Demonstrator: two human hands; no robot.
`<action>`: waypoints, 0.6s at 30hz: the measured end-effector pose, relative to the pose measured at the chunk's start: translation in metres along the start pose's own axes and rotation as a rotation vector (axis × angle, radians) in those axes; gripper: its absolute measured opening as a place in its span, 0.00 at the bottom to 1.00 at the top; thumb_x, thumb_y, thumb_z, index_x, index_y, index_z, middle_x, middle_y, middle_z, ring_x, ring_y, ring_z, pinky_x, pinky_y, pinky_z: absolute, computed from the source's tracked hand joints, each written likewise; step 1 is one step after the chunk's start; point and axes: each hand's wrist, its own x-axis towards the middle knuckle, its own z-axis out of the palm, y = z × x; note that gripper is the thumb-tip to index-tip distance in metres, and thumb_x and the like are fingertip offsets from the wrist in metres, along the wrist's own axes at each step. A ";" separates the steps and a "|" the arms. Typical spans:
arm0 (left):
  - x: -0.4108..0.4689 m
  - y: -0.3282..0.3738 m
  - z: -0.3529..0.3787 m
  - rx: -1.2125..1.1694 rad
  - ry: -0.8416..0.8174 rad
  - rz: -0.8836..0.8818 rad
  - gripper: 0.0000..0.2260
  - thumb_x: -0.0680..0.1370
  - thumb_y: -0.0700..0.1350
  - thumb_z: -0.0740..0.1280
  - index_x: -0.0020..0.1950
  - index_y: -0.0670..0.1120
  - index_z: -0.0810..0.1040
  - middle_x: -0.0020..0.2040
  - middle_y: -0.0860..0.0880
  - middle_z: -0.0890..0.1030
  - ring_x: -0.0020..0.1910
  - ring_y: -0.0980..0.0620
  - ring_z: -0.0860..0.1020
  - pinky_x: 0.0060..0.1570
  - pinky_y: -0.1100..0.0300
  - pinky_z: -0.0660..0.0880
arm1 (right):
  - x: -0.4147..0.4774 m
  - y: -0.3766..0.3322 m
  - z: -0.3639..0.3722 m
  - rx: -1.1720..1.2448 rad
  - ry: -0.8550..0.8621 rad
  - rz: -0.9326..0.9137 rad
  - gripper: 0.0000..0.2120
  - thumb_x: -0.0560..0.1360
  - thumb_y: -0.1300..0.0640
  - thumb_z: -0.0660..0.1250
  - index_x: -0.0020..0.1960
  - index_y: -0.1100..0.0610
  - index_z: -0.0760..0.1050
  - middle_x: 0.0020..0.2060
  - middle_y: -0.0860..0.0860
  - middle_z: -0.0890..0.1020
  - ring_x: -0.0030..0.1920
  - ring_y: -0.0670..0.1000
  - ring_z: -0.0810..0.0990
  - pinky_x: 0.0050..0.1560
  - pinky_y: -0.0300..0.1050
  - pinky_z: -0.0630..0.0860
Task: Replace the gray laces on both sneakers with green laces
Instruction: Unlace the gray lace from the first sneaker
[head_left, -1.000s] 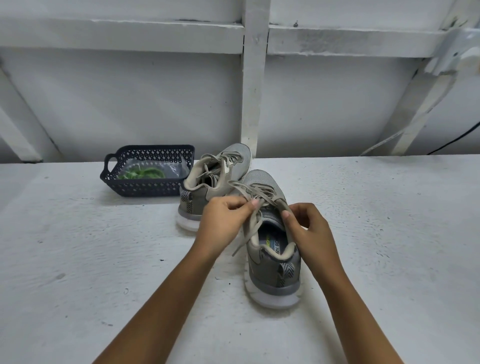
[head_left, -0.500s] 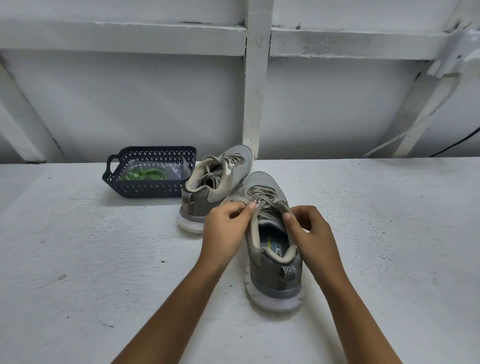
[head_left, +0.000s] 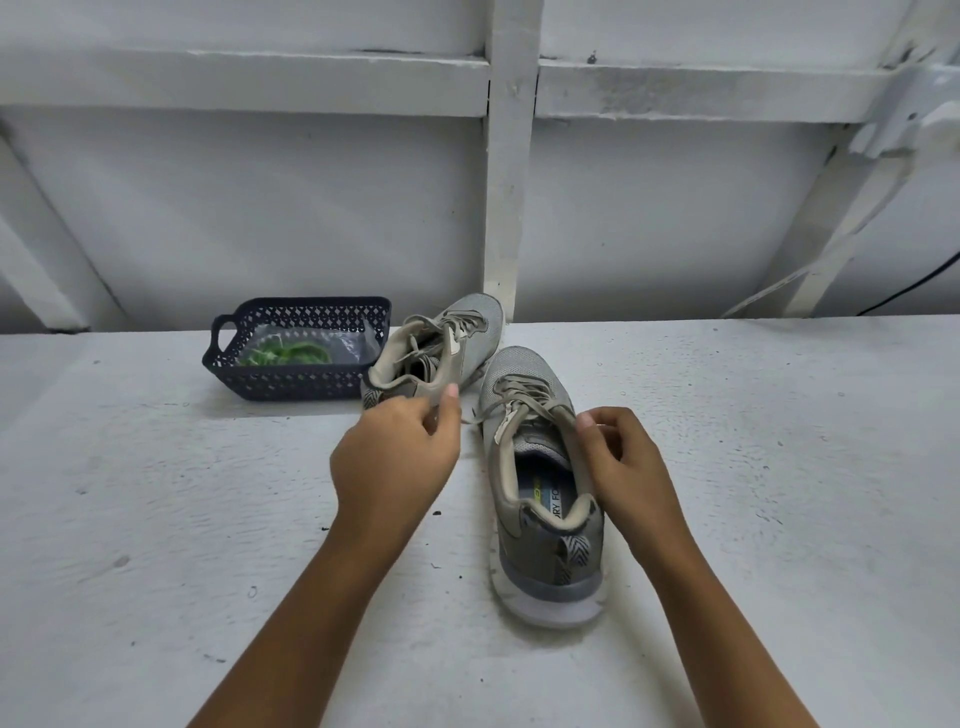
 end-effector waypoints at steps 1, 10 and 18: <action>-0.003 0.001 -0.001 0.076 0.038 0.042 0.21 0.79 0.56 0.59 0.30 0.46 0.68 0.31 0.49 0.73 0.33 0.44 0.73 0.31 0.59 0.62 | 0.004 -0.001 -0.001 0.006 -0.003 0.027 0.06 0.79 0.51 0.60 0.47 0.49 0.74 0.43 0.45 0.80 0.47 0.46 0.78 0.50 0.44 0.73; 0.011 0.011 0.020 -0.217 -0.306 0.365 0.17 0.79 0.39 0.59 0.67 0.42 0.73 0.65 0.45 0.72 0.65 0.49 0.70 0.61 0.67 0.60 | 0.036 -0.015 -0.010 -0.108 -0.280 0.101 0.08 0.78 0.60 0.61 0.46 0.52 0.79 0.39 0.46 0.80 0.39 0.43 0.77 0.37 0.31 0.72; 0.029 0.014 0.023 -0.258 -0.545 0.205 0.06 0.79 0.42 0.62 0.54 0.47 0.77 0.55 0.49 0.77 0.56 0.52 0.75 0.51 0.65 0.67 | 0.019 -0.026 -0.014 -0.184 -0.119 -0.184 0.08 0.75 0.58 0.67 0.40 0.47 0.79 0.38 0.46 0.82 0.35 0.39 0.76 0.38 0.33 0.71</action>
